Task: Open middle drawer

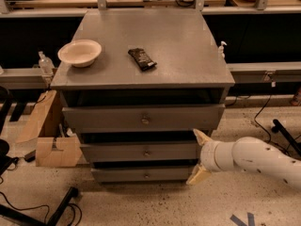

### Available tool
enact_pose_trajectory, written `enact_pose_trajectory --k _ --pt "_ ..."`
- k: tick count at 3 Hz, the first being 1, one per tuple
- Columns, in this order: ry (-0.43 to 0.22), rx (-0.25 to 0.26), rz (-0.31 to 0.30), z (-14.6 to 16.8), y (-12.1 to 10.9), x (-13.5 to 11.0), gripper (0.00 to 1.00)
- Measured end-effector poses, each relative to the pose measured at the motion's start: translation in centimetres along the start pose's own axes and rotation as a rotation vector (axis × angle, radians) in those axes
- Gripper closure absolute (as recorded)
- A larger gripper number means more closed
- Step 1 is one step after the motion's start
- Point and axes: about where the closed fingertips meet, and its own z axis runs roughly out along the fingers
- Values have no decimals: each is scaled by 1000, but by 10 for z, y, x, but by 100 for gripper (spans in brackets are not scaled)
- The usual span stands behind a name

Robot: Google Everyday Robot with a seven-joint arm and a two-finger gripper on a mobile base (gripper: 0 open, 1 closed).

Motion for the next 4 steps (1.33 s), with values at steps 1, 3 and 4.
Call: enact_pose_trajectory --k 1,3,4 --pt "54 -22 -65 35 4 19 0" --pt "57 -45 -95 50 2 8 0" --pt "76 -79 -76 67 11 12 0"
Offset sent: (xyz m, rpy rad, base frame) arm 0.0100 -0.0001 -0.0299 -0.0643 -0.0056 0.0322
